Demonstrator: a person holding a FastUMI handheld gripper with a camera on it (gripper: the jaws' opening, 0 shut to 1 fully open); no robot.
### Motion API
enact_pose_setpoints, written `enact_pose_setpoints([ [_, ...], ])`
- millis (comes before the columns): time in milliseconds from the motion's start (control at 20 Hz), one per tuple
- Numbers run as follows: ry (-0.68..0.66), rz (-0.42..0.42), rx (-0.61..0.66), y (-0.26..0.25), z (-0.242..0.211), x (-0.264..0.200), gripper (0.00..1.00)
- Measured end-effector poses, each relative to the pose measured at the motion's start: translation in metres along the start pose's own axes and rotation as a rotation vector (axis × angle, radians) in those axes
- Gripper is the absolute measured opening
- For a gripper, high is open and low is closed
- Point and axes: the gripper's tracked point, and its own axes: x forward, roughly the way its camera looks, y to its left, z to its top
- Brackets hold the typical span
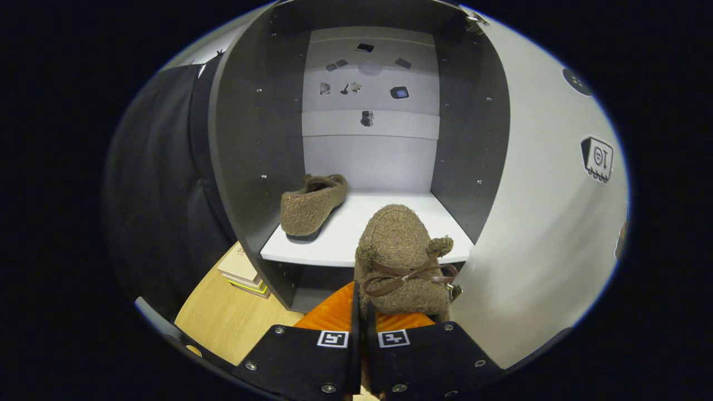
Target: Open the shoe cabinet door, grab the shoes and put them into the shoe cabinet, then close the shoe cabinet door.
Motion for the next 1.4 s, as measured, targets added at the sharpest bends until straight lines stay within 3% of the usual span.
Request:
enact_pose_setpoints([
  [700, 0.032, 0.015, 0.015, -0.022, 0.106, 0.153, 0.05],
  [1050, 0.118, 0.006, 0.038, -0.030, 0.094, 0.202, 0.05],
  [1100, 0.129, 0.000, 0.044, -0.031, 0.090, 0.205, 0.07],
  [1150, 0.144, 0.016, 0.049, -0.027, 0.086, 0.205, 0.15],
  [1400, 0.119, -0.018, 0.017, -0.028, 0.089, 0.195, 0.21],
])
